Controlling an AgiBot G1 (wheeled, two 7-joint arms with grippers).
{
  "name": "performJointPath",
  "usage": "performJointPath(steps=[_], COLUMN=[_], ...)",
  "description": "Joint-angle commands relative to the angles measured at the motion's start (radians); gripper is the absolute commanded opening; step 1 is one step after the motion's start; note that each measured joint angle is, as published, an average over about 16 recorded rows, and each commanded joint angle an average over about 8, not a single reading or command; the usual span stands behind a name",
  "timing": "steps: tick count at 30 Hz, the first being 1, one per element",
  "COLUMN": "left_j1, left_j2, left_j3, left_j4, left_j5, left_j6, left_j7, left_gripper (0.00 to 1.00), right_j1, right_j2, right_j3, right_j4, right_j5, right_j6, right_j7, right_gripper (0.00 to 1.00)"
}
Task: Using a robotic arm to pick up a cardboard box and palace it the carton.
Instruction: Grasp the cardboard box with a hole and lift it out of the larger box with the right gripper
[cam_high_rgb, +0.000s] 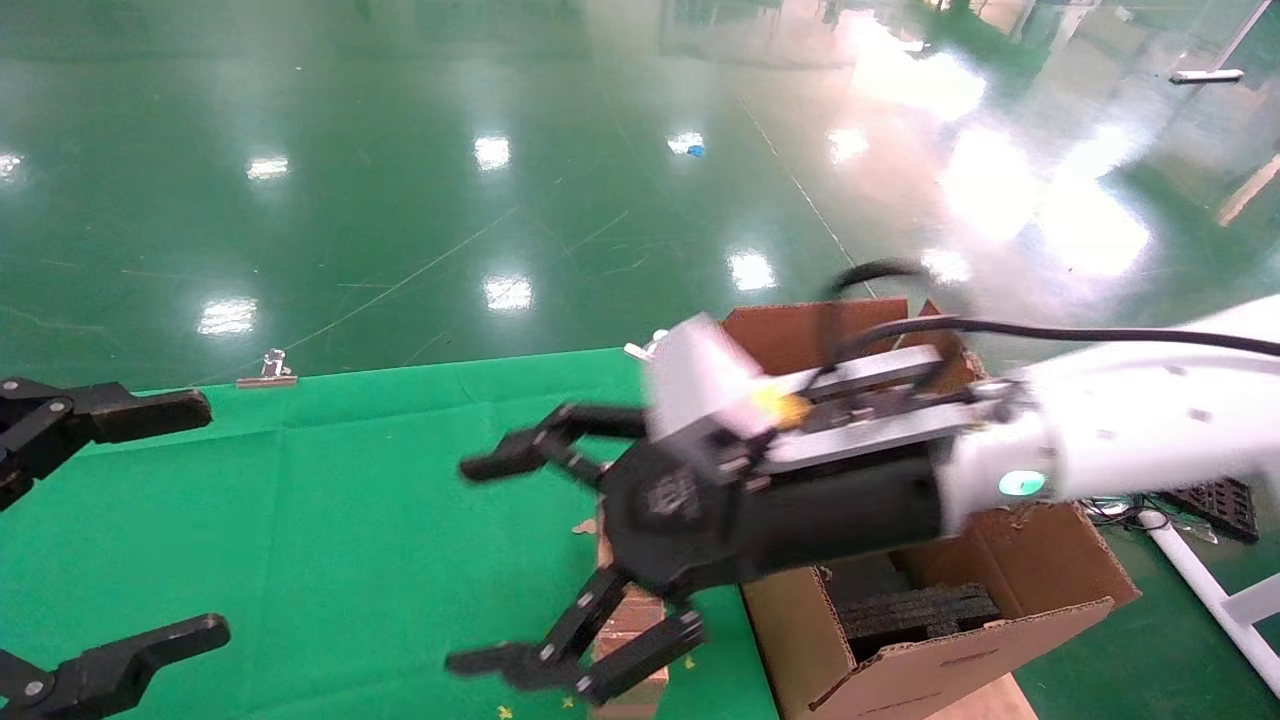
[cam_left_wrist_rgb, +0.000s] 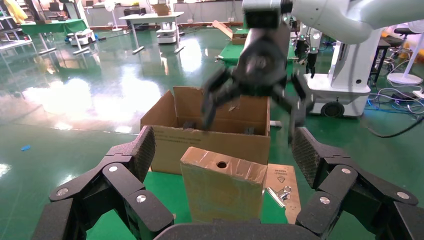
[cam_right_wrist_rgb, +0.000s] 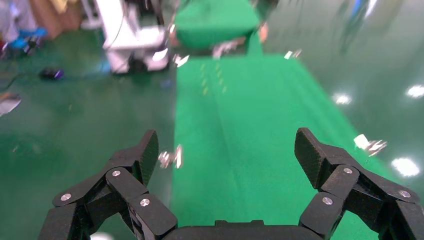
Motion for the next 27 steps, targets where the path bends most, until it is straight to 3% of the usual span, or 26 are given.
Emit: performJointPath(steps=[1,7,11,19,27], left_j1=[0.0,0.0,0.0,0.0,0.0], left_j2=[0.0,0.0,0.0,0.0,-0.001], left_j3=[0.0,0.0,0.001,0.001,0.001], left_j4=[0.0,0.0,0.0,0.0,0.0], left_j5=[0.0,0.0,0.0,-0.001,-0.001], left_j6=[0.0,0.0,0.0,0.0,0.0], left_j7=[0.0,0.0,0.0,0.0,0.001], left_gripper=[1.0,1.0,1.0,1.0,1.0], right_j1=[0.048,0.248,0.369,0.609,0.827], right_j2=[-0.026,-0.154,-0.208,-0.223,-0.255], right_j3=[-0.042,-0.23,-0.352,-0.585,-0.884], right_j4=[0.005,-0.005,-0.004,0.007,0.011], right_j5=[-0.065,-0.309,-0.402,-0.396,-0.377], right_j6=[-0.006,-0.055,-0.068,-0.076,-0.069], right_j7=[0.049,0.224,0.307,0.432,0.573], right_gripper=[1.0,1.0,1.0,1.0,1.0])
